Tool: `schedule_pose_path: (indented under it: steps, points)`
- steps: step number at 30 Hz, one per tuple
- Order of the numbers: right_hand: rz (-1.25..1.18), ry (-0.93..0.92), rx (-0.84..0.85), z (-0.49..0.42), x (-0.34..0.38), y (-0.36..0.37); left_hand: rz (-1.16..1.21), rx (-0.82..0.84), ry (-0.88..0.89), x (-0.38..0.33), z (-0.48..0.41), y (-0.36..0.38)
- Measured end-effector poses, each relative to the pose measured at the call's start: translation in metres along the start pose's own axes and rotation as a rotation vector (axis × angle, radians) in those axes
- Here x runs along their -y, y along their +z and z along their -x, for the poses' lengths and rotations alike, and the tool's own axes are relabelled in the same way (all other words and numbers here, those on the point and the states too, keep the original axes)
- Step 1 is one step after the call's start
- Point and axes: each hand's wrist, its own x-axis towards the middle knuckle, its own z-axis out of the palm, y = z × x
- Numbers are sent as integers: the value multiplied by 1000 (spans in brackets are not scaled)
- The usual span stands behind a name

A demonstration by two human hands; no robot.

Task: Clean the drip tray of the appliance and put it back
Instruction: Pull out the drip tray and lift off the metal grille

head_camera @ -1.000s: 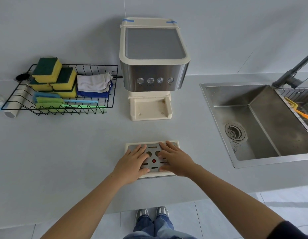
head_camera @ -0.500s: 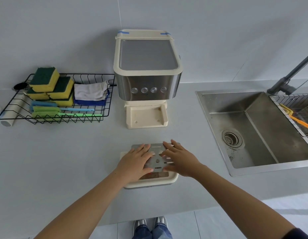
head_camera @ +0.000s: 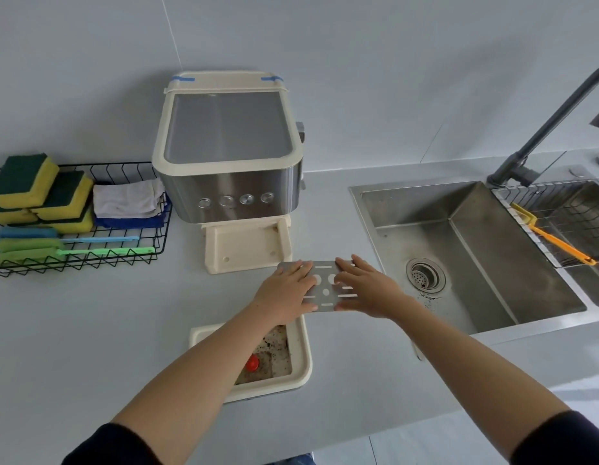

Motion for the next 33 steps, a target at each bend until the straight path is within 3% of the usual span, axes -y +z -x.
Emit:
schedule_pose_path:
  steps: [6, 17, 22, 28, 33]
  points:
    - [23, -1, 88, -18, -21, 13, 37, 82, -29, -1, -23, 15]
    - [-46, 18, 97, -30, -34, 34, 151, 160, -105, -6, -35, 23]
    - [-18, 45, 147, -27, -33, 38, 93, 201, -119, -7, -36, 22]
    - [78, 79, 177, -22, -18, 32, -18, 153, -158, -3, -26, 18]
    - [30, 7, 92, -12, 9, 24, -45, 75, -195, 10, 4, 9]
